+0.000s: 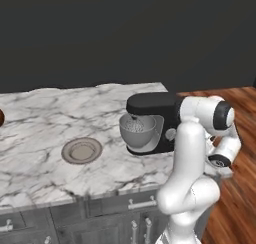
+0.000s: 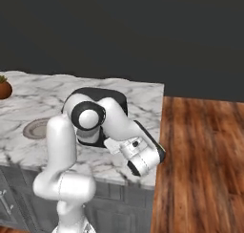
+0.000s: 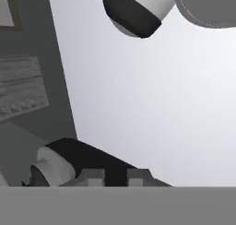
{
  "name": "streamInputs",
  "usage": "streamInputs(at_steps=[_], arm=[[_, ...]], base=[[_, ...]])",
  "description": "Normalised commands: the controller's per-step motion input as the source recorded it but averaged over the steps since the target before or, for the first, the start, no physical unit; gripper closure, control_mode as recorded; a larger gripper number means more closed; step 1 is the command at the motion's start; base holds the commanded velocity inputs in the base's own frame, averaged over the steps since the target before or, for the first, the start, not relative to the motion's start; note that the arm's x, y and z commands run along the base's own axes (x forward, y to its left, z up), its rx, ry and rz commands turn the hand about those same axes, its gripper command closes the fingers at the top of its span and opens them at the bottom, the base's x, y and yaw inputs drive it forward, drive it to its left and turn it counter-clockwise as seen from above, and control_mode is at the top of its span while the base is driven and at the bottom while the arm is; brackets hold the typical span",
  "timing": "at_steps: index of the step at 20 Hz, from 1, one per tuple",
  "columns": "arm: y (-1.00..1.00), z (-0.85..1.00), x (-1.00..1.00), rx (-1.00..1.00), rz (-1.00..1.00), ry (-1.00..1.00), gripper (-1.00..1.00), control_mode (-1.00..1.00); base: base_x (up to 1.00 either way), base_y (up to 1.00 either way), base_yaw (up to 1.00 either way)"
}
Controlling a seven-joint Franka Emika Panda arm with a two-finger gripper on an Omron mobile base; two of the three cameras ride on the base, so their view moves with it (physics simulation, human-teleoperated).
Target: Add butter and sugar cubes to the stand mixer bowl and then turn on the stand mixer to begin making frosting.
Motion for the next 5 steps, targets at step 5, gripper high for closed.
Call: streamInputs(at_steps=[5], arm=[[-0.14, -0.36, 0.15, 0.0, -0.1, 0.0, 1.0, -1.0]], base=[[0.0, 0.0, 0.0]])
